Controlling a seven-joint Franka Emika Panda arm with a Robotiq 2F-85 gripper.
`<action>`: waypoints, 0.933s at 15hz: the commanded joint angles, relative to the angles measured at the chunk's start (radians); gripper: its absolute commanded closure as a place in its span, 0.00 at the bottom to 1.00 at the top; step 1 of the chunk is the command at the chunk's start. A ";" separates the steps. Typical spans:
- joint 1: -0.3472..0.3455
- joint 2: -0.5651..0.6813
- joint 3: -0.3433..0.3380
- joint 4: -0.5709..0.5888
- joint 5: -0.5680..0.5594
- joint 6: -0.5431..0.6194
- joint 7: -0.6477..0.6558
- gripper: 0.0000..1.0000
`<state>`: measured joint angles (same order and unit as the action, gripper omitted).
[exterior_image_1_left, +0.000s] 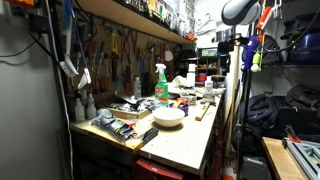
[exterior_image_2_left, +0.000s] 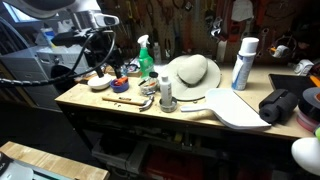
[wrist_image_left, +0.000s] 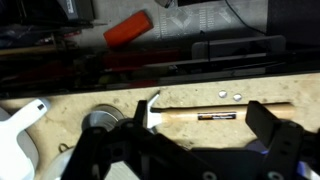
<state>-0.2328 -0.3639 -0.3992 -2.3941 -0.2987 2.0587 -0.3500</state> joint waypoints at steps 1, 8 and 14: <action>-0.066 0.256 -0.074 0.131 0.075 0.052 0.005 0.00; -0.102 0.304 -0.048 0.163 0.109 0.038 0.002 0.00; -0.152 0.427 -0.074 0.297 0.370 0.188 0.027 0.00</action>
<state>-0.3453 -0.0228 -0.4711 -2.1819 -0.0664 2.1933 -0.3153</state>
